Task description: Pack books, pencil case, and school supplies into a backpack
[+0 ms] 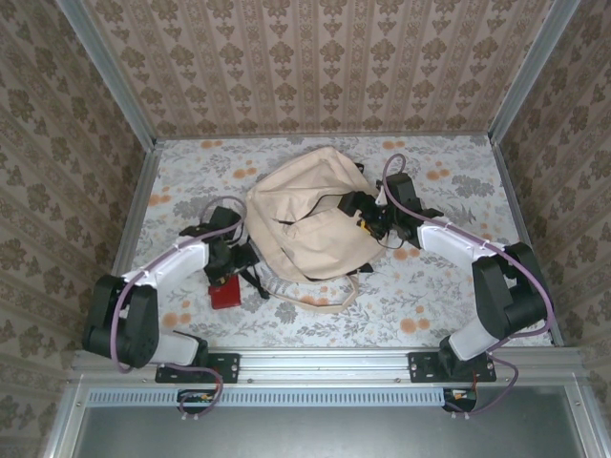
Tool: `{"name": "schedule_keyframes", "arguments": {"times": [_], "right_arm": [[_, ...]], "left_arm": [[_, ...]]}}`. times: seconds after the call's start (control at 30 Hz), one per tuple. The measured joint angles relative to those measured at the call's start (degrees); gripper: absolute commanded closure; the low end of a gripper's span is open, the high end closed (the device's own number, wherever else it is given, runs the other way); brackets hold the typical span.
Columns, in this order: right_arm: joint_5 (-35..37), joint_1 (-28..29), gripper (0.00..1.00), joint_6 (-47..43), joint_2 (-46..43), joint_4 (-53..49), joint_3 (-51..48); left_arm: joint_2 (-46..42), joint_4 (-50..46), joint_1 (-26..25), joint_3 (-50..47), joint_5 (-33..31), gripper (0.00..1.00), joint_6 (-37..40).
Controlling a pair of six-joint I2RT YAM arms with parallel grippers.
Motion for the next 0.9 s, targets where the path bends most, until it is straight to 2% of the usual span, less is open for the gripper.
{"name": "schedule_keyframes", "arguments": {"times": [0.17, 0.3, 0.47, 0.57, 0.9], "right_arm": [[0.04, 0.0, 0.11, -0.04, -0.37, -0.22, 0.0], [0.07, 0.22, 0.1, -1.25, -1.77, -1.95, 0.09], [0.44, 2.32, 0.1, -2.8, -2.05, -4.09, 2.23], [0.44, 3.72, 0.1, -3.1, -2.03, -4.48, 3.74], [0.26, 6.67, 0.13, -3.15, -1.73, -5.18, 5.35]], "left_arm": [[-0.42, -2.21, 1.07, 3.1, -0.11, 0.17, 3.67], [-4.9, -6.54, 2.95, 1.99, -1.6, 0.19, 5.22], [-9.88, -8.22, 11.23, -3.89, -0.85, 0.19, 5.62], [-9.66, -7.93, 13.97, -7.34, 1.29, 0.2, 5.6], [-7.89, -4.42, 13.9, -8.72, 7.1, 0.4, 5.53]]}}
